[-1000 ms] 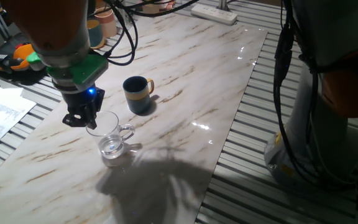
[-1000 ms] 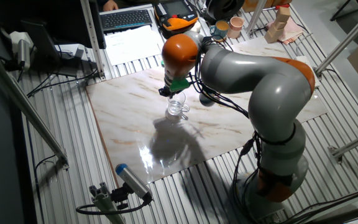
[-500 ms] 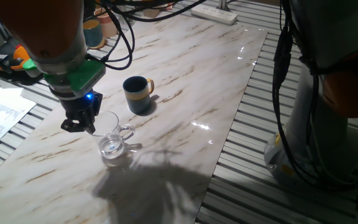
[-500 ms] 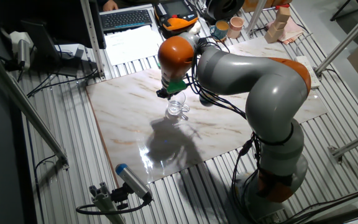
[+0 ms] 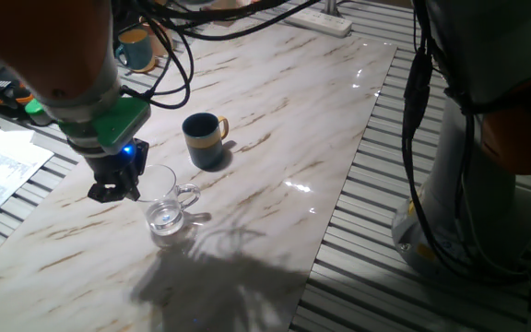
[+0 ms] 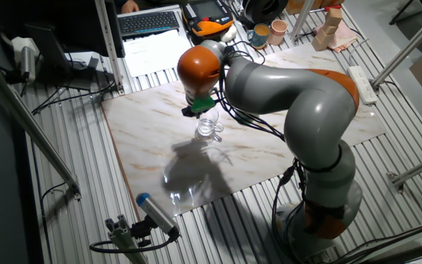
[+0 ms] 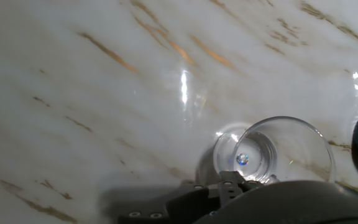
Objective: Pour the water from one cup into another empty cup
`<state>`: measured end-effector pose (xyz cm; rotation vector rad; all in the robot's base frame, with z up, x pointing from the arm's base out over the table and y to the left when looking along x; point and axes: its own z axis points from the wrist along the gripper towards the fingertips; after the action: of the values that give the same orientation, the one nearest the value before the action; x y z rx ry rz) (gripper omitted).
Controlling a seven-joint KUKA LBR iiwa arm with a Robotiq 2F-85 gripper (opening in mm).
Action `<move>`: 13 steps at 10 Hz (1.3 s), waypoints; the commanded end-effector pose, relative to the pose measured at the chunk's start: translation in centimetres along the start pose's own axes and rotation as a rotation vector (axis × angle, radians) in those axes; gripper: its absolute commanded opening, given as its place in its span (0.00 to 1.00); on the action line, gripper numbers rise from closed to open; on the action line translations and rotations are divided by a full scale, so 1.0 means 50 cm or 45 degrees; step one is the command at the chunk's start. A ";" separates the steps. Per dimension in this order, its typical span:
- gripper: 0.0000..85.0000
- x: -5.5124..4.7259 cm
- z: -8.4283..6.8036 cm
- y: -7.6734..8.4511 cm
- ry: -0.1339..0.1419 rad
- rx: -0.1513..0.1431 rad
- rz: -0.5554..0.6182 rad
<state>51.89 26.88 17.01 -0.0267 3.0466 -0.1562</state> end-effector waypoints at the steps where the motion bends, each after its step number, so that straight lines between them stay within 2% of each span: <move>1: 0.00 0.001 0.001 0.002 -0.004 0.015 0.001; 4: 0.00 0.003 0.003 0.004 -0.015 0.073 0.002; 6: 0.00 0.004 0.002 0.005 -0.020 0.099 0.009; 13: 0.00 0.008 0.000 0.008 -0.008 0.197 0.031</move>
<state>51.47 27.28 16.93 0.0213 3.0167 -0.3908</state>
